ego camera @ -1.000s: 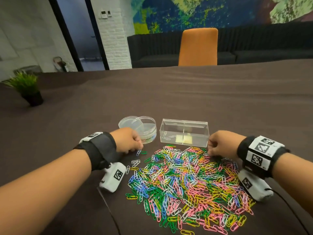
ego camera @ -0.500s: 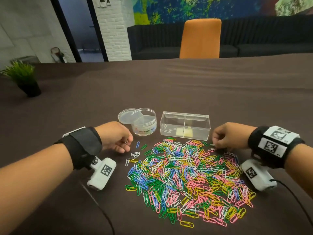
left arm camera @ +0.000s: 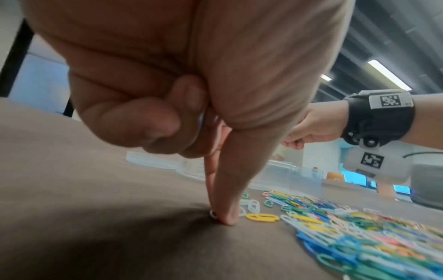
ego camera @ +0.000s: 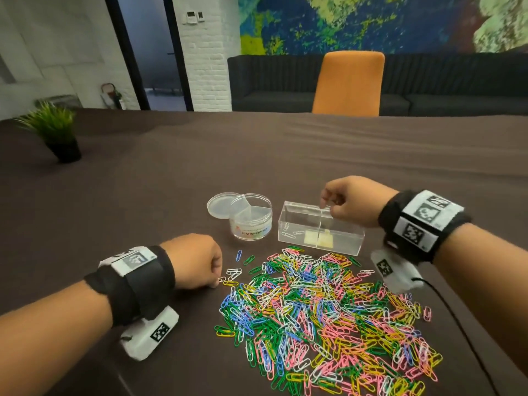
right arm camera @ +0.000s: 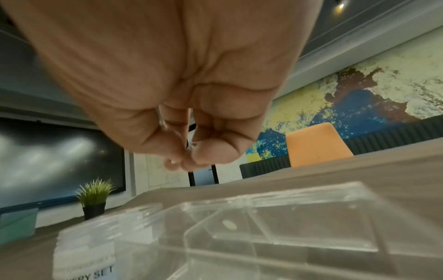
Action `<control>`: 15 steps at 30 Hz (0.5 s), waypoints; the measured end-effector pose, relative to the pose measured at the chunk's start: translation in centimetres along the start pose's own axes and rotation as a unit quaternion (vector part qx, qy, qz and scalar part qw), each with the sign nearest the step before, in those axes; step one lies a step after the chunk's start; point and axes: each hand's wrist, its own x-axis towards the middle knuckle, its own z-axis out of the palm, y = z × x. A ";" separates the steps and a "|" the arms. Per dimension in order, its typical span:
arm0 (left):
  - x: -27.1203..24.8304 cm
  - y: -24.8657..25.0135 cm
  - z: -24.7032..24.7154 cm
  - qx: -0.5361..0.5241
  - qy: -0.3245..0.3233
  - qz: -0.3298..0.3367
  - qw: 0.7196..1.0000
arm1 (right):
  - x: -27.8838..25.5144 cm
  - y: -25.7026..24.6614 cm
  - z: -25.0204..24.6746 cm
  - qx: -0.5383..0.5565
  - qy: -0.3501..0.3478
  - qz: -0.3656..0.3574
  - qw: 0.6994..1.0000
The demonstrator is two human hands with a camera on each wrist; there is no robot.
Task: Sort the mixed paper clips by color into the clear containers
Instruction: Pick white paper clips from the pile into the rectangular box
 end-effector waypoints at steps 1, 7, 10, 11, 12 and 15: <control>0.0 -0.1 -0.1 -0.011 0.001 0.001 1.000 | 0.9 -1.0 0.4 -0.010 0.008 -0.003 1.000; 0.4 -0.6 0.1 -0.068 -0.039 0.015 0.997 | 3.6 -3.9 2.4 -0.072 -0.049 -0.006 0.996; 1.5 0.2 -1.5 -0.126 0.004 0.049 0.991 | 3.3 -3.2 1.7 -0.084 -0.012 -0.007 0.996; 2.2 0.9 -2.4 -0.154 0.047 0.065 0.985 | 2.8 -2.7 1.4 -0.085 0.008 -0.011 0.996; 3.1 1.9 -3.6 -0.185 0.098 0.080 0.975 | 2.2 -2.2 0.8 -0.088 0.021 -0.016 0.996; 5.9 5.9 -6.2 -0.201 0.201 0.113 0.952 | -0.5 -0.5 -0.3 -0.099 -0.006 -0.006 0.995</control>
